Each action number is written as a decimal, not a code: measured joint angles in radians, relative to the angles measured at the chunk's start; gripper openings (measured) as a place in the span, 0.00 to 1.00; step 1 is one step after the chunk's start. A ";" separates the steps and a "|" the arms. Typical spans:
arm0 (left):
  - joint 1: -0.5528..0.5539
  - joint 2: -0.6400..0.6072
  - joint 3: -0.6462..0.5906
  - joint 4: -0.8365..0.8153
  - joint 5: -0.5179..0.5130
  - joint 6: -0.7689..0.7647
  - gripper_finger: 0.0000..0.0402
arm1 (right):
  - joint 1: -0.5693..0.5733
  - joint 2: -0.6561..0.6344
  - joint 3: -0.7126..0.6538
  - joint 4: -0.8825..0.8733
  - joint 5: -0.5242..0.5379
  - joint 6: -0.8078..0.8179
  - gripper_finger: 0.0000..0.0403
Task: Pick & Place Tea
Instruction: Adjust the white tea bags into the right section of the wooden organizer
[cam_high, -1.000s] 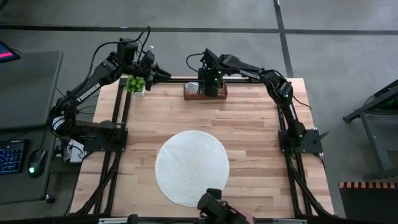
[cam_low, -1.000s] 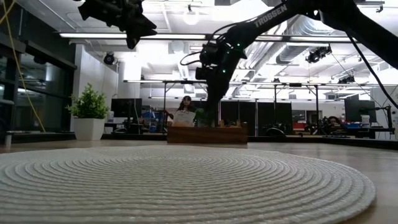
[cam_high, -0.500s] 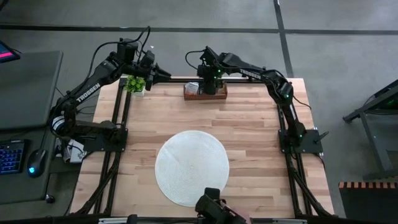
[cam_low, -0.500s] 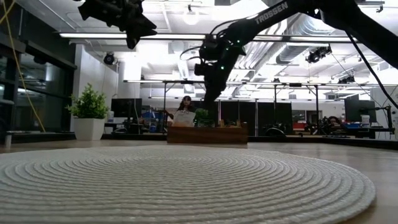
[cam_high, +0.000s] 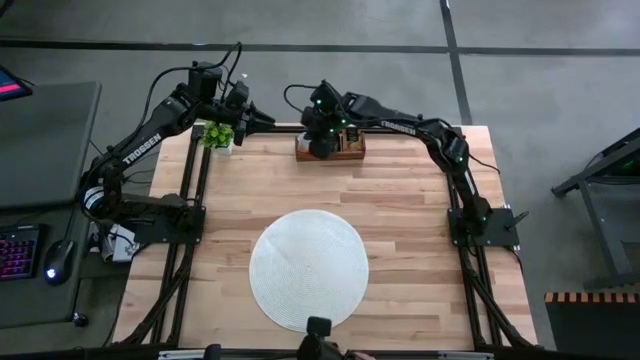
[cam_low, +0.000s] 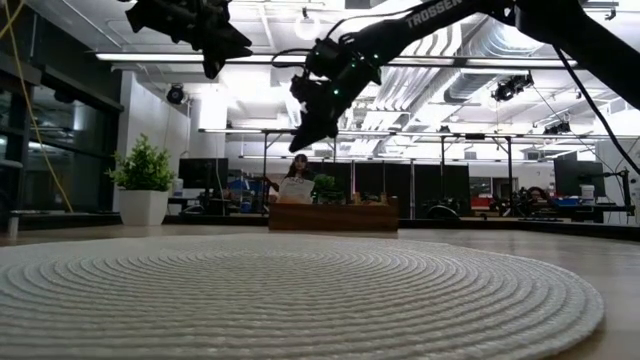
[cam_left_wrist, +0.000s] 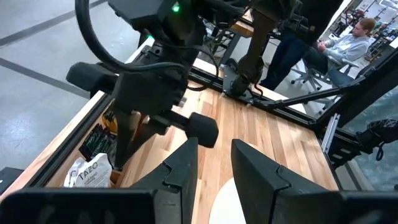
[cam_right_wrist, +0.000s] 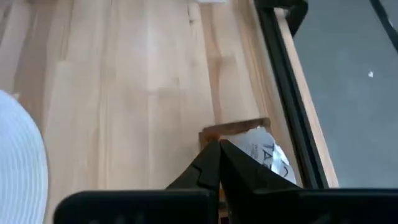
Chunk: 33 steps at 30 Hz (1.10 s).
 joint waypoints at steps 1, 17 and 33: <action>0.000 0.000 0.000 0.000 0.000 0.000 0.24 | 0.006 0.002 0.000 0.007 0.007 0.010 0.01; 0.000 0.000 0.000 0.004 0.040 -0.002 0.24 | 0.015 0.091 -0.002 -0.009 0.040 0.163 0.00; 0.000 0.000 0.000 -0.002 0.061 0.000 0.24 | 0.008 0.113 -0.002 -0.076 0.152 0.277 0.00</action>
